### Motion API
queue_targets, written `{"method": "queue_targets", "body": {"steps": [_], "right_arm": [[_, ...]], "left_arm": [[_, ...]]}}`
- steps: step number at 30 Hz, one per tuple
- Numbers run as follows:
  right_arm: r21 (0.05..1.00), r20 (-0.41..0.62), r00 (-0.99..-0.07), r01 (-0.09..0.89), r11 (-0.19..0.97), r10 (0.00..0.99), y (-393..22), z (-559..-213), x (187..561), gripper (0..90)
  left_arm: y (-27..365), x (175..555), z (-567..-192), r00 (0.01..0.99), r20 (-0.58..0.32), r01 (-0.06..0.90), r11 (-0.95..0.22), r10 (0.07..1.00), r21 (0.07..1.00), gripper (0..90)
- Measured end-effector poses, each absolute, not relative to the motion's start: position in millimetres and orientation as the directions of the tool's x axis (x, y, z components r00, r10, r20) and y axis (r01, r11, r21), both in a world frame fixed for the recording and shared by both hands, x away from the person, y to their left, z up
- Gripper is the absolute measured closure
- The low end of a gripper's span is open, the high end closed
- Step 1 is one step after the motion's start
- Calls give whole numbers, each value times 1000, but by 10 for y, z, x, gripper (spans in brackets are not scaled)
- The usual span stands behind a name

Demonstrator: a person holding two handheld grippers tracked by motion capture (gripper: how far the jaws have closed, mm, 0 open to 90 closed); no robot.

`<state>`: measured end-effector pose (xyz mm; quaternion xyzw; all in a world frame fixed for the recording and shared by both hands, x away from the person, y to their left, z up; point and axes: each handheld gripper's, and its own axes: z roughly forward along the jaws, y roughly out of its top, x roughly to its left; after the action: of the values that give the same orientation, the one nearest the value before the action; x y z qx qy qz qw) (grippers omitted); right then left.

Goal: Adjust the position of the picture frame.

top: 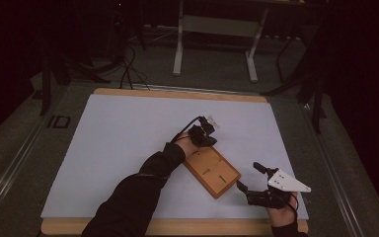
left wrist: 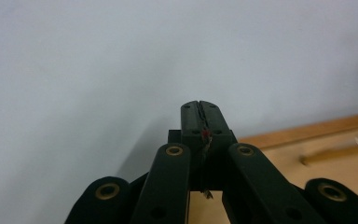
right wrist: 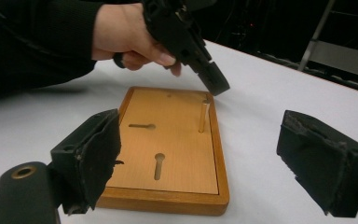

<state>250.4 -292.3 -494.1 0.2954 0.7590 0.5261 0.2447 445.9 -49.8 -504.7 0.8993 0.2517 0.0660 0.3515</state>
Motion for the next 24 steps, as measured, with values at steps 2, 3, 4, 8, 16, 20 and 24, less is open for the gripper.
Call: {"method": "queue_targets", "body": {"steps": [2, 3, 4, 8, 16, 20, 24], "right_arm": [[943, -57, -707, 193, 270, 705, -2923, -4943, 2505, 133], [943, -57, -707, 193, 270, 705, -2923, -4943, 2505, 133], [943, -57, -707, 193, 270, 705, -2923, -4943, 2504, 133], [944, -56, -708, 192, 268, 704, -2926, -4942, 2505, 133], [944, -55, -709, 193, 268, 703, -2920, -4941, 2503, 133], [945, -54, -708, 192, 266, 704, -2924, -4940, 2504, 133], [944, -52, -709, 194, 266, 703, -2917, -4938, 2500, 133]], "left_arm": [[-514, 4510, -5070, 861, -65, 415, -625, 504, 661, 900], [-522, 4522, -5082, 860, -63, 417, -628, 506, 657, 899], [-536, 4537, -5101, 862, -55, 415, -638, 504, 648, 899], [-551, 4579, -5141, 863, -48, 417, -655, 502, 630, 899], [-548, 4595, -5177, 866, -45, 418, -669, 499, 614, 900], [-550, 4588, -5160, 868, -34, 411, -677, 496, 610, 900], [-531, 4588, -5150, 871, -36, 409, -685, 489, 603, 900]]}}
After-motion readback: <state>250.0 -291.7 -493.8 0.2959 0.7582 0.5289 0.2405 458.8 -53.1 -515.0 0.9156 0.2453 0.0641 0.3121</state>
